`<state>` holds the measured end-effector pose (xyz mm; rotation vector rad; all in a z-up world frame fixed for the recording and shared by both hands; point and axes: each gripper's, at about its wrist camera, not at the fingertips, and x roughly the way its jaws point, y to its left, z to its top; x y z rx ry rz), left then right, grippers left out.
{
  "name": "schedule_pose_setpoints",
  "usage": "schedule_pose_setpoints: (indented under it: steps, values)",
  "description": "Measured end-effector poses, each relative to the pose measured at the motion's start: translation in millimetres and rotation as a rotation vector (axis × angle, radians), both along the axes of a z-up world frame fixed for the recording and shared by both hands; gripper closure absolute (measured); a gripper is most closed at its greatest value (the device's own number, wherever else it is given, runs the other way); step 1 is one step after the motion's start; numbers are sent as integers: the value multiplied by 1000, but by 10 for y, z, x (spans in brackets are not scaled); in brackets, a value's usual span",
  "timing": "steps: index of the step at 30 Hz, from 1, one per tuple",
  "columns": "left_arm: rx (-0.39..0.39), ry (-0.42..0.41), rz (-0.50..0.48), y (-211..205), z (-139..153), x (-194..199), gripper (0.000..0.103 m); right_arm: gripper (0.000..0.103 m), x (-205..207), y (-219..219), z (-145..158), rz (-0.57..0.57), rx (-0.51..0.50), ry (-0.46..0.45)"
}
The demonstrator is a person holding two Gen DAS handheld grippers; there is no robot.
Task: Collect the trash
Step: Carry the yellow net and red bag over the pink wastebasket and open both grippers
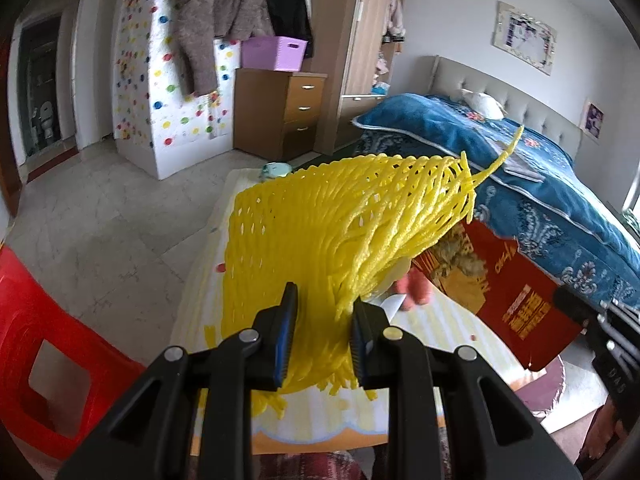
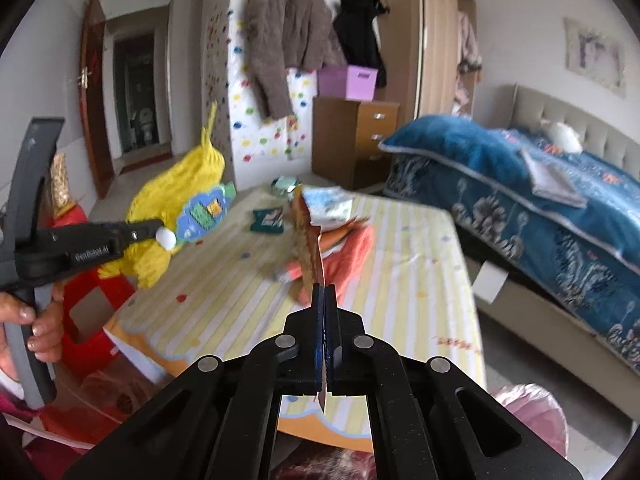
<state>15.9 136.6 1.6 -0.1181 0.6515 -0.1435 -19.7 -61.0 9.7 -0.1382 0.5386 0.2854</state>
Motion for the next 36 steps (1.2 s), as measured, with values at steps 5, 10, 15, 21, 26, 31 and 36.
schedule_pose_setpoints:
  steps: [5,10,15,21,26,31,36]
  values:
    - [3,-20,-54,-241,87,-11,81,103,-182,-242,216,-38,67,-78]
    - [7,-27,-146,-583,90,9,81,103,-264,-542,326,-114,101,-114]
    - [20,-14,-286,-1169,0,46,81,103,-349,-897,246,-208,106,-89]
    - [36,-1,-467,-1985,-121,47,81,103,-558,-1375,50,-353,83,-45]
    - [45,18,-612,-2683,-259,10,80,103,-750,-1872,-113,-478,96,-11]
    - [42,67,-707,-3246,-447,11,79,103,-883,-2338,-347,-584,112,35]
    - [71,116,-762,-3669,-654,62,77,103,-886,-2644,-563,-633,140,86]
